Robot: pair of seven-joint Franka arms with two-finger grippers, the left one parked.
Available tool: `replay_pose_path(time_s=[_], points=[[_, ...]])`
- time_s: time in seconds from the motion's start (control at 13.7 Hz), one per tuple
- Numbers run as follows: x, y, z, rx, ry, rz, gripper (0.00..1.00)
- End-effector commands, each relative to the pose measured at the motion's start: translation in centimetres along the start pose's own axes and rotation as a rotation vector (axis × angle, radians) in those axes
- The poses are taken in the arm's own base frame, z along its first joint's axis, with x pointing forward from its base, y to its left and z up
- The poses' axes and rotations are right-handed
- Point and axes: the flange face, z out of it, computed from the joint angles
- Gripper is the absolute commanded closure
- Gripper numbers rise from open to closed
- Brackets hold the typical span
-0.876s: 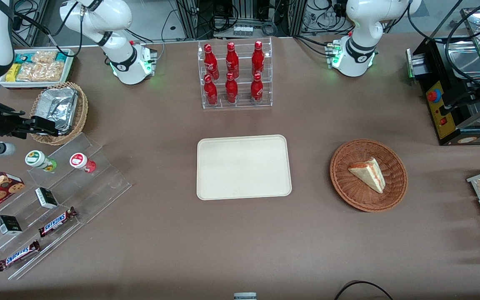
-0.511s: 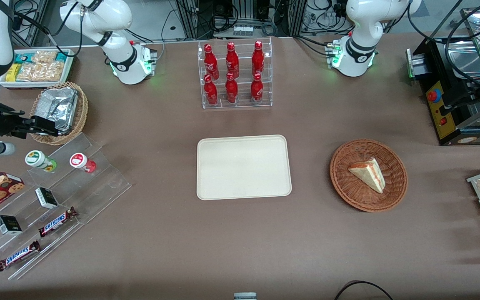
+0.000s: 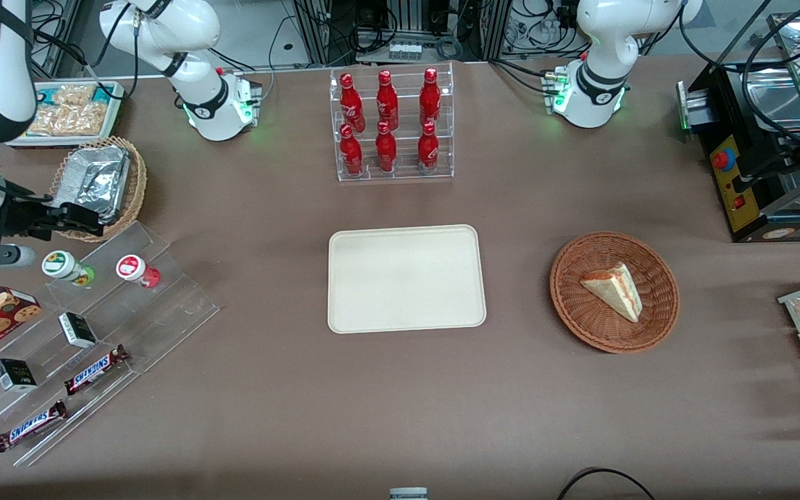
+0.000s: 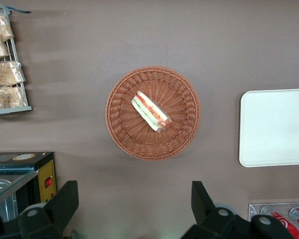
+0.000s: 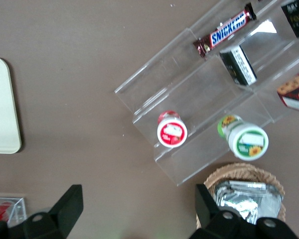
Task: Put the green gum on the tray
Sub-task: 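Move the right gripper over the acrylic stand toward the green gum container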
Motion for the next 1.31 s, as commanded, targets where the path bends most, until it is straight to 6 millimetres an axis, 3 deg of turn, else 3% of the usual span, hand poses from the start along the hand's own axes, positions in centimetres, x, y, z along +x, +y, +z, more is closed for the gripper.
replay_pose_path(time_s=[0.0, 0.22, 0.58, 1.24], points=[[-1.3, 0.1, 1.5, -0.018, 0.035, -0.144, 0.0], [-1.7, 1.3, 2.8, -0.023, 0.043, -0.326, 0.0], [-2.4, 5.7, 4.9, -0.048, 0.079, -0.6, 0.0], [-3.7, 11.8, 8.8, -0.102, 0.135, -0.717, 0.0]])
